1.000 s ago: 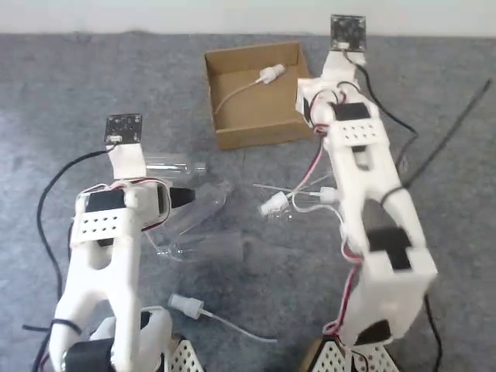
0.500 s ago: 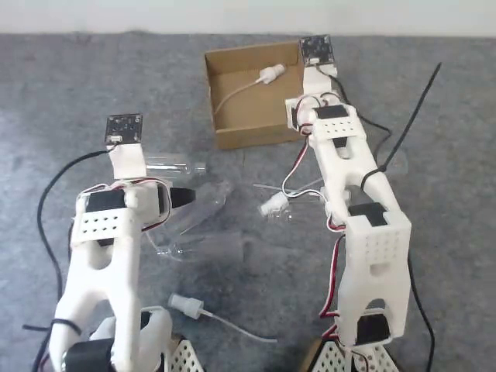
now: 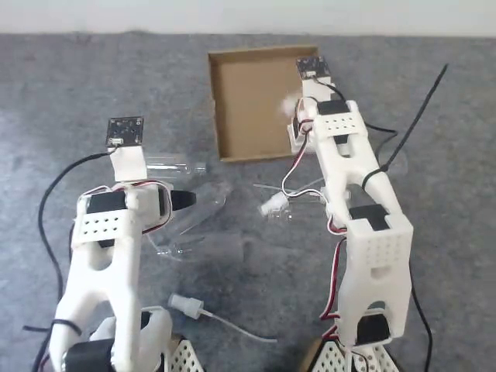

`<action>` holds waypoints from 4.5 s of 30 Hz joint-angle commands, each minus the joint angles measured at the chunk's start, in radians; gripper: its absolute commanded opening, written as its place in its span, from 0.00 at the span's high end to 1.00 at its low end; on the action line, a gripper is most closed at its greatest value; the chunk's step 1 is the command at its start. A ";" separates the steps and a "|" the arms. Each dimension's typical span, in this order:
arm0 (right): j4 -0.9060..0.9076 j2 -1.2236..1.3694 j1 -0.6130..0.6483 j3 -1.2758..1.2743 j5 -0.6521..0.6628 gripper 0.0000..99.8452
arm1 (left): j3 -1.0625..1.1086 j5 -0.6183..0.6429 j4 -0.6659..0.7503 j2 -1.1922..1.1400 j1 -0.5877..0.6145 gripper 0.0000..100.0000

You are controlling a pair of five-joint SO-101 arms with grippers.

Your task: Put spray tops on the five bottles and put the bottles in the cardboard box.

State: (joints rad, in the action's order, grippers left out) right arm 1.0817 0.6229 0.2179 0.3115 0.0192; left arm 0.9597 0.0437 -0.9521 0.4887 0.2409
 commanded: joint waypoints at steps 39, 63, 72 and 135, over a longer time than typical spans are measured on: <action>-0.211 0.160 0.035 0.112 -0.183 0.81 | -0.008 0.003 0.018 0.029 0.008 0.64; 0.328 0.321 0.038 0.901 -0.176 0.99 | -0.008 0.003 0.018 0.028 0.008 0.64; 0.619 0.323 0.038 1.266 -0.176 0.99 | -0.008 0.003 0.020 0.028 0.008 0.64; 0.249 -1.082 -0.015 -0.810 -0.126 0.99 | -0.711 -0.419 -0.387 -0.413 -0.198 0.68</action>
State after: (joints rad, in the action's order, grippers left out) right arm 1.4607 -0.3652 0.2839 -0.4327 -0.1220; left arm 0.3291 -0.4273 -1.3326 0.0790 0.0783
